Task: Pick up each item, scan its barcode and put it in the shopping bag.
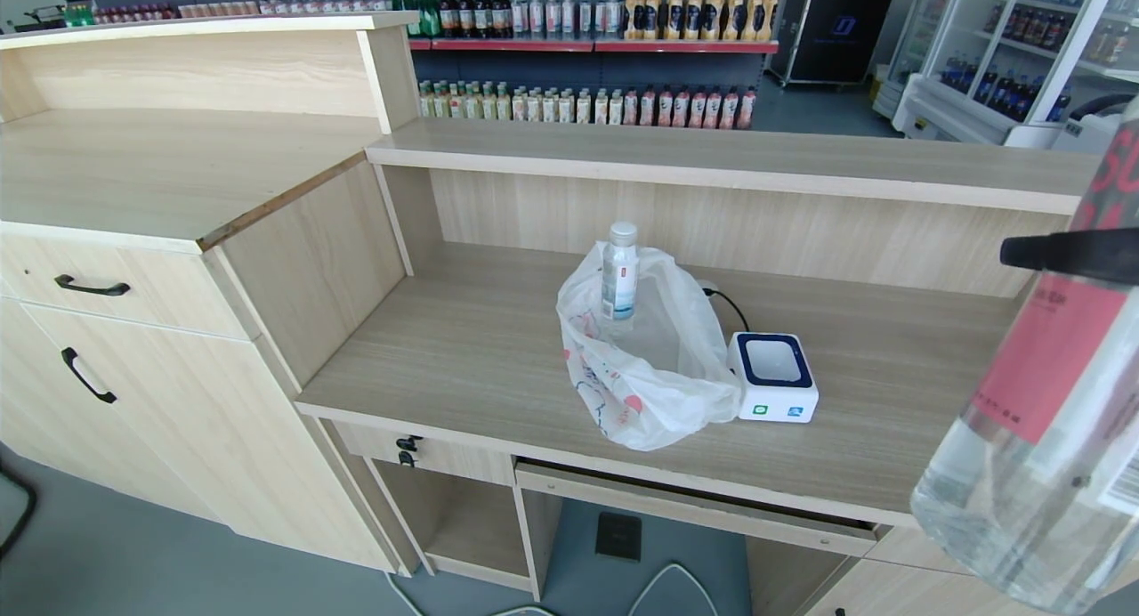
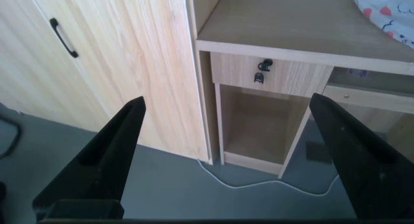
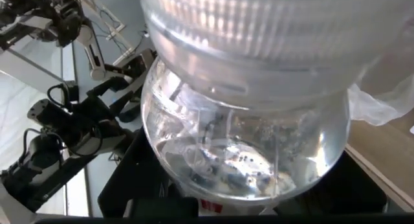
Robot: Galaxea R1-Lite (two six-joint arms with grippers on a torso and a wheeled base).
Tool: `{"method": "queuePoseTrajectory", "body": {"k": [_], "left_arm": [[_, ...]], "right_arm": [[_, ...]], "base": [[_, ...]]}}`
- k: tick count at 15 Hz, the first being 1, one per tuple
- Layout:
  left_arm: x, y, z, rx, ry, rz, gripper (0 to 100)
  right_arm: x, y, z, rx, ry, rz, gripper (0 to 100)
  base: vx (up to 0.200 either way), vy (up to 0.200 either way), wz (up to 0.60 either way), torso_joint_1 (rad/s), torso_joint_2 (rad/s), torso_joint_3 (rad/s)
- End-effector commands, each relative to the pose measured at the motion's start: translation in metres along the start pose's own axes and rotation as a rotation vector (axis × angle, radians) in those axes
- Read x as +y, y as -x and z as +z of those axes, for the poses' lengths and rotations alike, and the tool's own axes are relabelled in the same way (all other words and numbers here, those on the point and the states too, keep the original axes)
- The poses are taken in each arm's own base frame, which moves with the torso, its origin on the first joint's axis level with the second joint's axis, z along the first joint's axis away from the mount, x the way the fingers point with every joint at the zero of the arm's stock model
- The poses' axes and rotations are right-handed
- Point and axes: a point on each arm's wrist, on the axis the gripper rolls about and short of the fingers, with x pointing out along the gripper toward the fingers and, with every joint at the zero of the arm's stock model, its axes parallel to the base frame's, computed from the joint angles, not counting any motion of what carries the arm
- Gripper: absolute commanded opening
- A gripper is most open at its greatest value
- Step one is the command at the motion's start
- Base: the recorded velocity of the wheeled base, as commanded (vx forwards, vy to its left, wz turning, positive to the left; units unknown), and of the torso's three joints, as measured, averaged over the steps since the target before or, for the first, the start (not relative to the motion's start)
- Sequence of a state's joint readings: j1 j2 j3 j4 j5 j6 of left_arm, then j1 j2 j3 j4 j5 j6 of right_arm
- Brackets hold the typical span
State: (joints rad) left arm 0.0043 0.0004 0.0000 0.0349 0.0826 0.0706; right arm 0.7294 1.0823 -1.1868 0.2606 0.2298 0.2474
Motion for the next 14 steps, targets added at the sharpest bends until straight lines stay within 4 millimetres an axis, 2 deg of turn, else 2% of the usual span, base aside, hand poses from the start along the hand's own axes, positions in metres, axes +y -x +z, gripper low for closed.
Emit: {"method": "queuePoseTrajectory", "body": {"k": [1,3,4,7,10,12,14], "left_arm": [[0.0,0.0,0.0,0.0,0.0,0.001,100],[0.0,0.0,0.0,0.0,0.0,0.001,100],[0.0,0.0,0.0,0.0,0.0,0.001,100],[0.0,0.0,0.0,0.0,0.0,0.001,100],[0.0,0.0,0.0,0.0,0.0,0.002,100],[0.0,0.0,0.0,0.0,0.0,0.001,100],[0.0,0.0,0.0,0.002,0.0,0.002,100]], "right_arm": [[0.0,-0.002,0.0,0.003,0.003,-0.001,0],[-0.01,-0.008,0.003,-0.018,-0.002,-0.077,0],[-0.028,-0.013,0.007,-0.041,-0.016,-0.203,0],[-0.106,-0.016,0.013,-0.079,-0.051,-0.591,0],[-0.175,-0.009,0.006,-0.071,0.055,-1.001,0],[-0.194,0.0,0.002,-0.018,0.123,-1.18,0],[-0.202,0.007,0.0,0.023,0.192,-1.229,0]], "base": [[0.0,0.0,0.0,0.0,0.0,0.0],[0.0,0.0,0.0,0.0,0.0,0.0],[0.0,0.0,0.0,0.0,0.0,0.0],[0.0,0.0,0.0,0.0,0.0,0.0],[0.0,0.0,0.0,0.0,0.0,0.0],[0.0,0.0,0.0,0.0,0.0,0.0],[0.0,0.0,0.0,0.0,0.0,0.0]]}}
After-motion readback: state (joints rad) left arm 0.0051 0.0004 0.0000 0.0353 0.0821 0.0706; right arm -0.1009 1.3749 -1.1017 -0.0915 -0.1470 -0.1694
